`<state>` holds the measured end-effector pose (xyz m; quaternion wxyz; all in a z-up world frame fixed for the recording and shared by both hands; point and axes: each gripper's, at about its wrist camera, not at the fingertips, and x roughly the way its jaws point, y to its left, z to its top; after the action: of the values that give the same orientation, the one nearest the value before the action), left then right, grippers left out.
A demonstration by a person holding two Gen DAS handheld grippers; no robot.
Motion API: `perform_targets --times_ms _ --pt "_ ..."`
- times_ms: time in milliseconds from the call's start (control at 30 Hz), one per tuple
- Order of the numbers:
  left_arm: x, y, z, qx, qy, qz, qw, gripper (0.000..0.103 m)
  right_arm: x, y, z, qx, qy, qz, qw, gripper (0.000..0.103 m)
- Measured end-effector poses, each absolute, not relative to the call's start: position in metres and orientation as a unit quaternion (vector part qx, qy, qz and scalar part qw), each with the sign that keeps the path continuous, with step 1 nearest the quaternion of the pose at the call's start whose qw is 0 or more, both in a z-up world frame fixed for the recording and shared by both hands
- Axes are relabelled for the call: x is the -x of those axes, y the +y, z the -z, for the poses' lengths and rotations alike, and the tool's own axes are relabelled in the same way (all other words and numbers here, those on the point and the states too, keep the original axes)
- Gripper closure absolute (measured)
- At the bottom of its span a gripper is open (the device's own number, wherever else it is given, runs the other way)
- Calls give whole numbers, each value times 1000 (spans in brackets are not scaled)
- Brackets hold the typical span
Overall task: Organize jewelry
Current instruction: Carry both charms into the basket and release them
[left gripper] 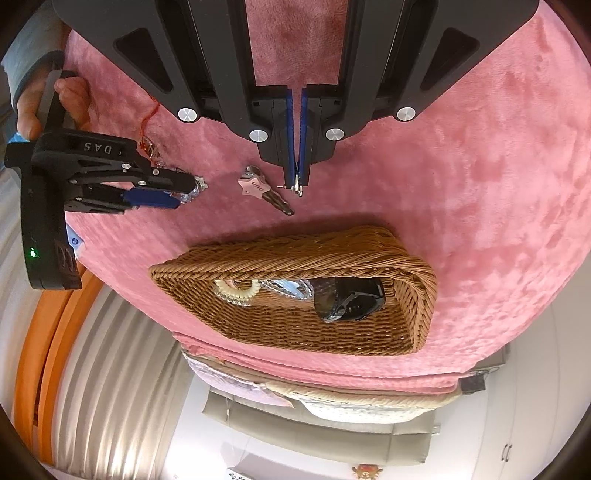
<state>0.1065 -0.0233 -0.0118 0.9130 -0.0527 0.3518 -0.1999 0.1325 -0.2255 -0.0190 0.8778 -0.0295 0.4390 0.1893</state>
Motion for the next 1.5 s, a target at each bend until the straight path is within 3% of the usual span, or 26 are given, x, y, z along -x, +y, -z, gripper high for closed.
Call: perform_targets --times_ms 33,267,300,700,1100,1500 --pt "-106 -23 12 51 351 200 913 103 -130 -222 18 39 434 -188 880 90" --pt "-102 -20 7 57 336 201 918 103 -111 -226 -10 21 380 -205 902 91" --pt "-101 -19 5 59 332 201 920 103 -108 -227 -17 15 373 -208 904 101" --pt "-91 -14 -22 79 290 225 927 103 -106 -235 -70 -10 327 -216 920 100" --pt "-136 -32 -98 79 232 248 937 103 -146 -236 -126 -31 268 -198 942 101" --pt "-220 -51 -66 113 301 259 911 103 -227 -236 -79 -71 319 -160 931 101"
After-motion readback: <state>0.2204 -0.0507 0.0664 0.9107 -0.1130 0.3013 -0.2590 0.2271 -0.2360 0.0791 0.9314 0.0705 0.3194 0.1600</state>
